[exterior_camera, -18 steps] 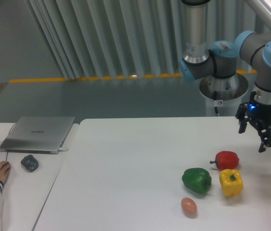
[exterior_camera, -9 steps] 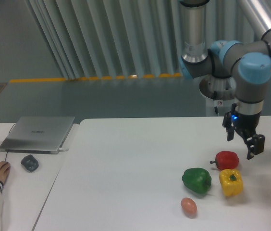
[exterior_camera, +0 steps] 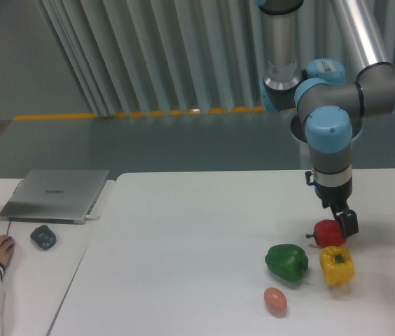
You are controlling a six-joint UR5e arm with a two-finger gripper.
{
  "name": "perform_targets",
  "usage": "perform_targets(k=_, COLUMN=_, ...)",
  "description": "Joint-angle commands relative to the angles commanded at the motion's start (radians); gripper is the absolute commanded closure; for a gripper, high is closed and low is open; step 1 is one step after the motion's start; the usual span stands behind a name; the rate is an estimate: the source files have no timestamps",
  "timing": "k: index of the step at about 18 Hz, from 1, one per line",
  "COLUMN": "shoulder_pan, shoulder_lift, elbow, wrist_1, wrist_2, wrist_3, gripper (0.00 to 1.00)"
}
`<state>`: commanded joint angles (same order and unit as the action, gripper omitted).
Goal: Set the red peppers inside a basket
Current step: 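Move the open gripper over the red pepper and lower onto it, then close the gripper around the red pepper's stem end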
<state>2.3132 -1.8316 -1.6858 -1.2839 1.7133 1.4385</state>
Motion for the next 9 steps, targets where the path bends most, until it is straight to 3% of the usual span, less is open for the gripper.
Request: perform_targets(k=9, shoulder_pan=-0.014, shoulder_lift=-0.031, elbow=-0.025, wrist_1=-0.003, wrist_2=0.002, wrist_3=-0.017, gripper=0.0)
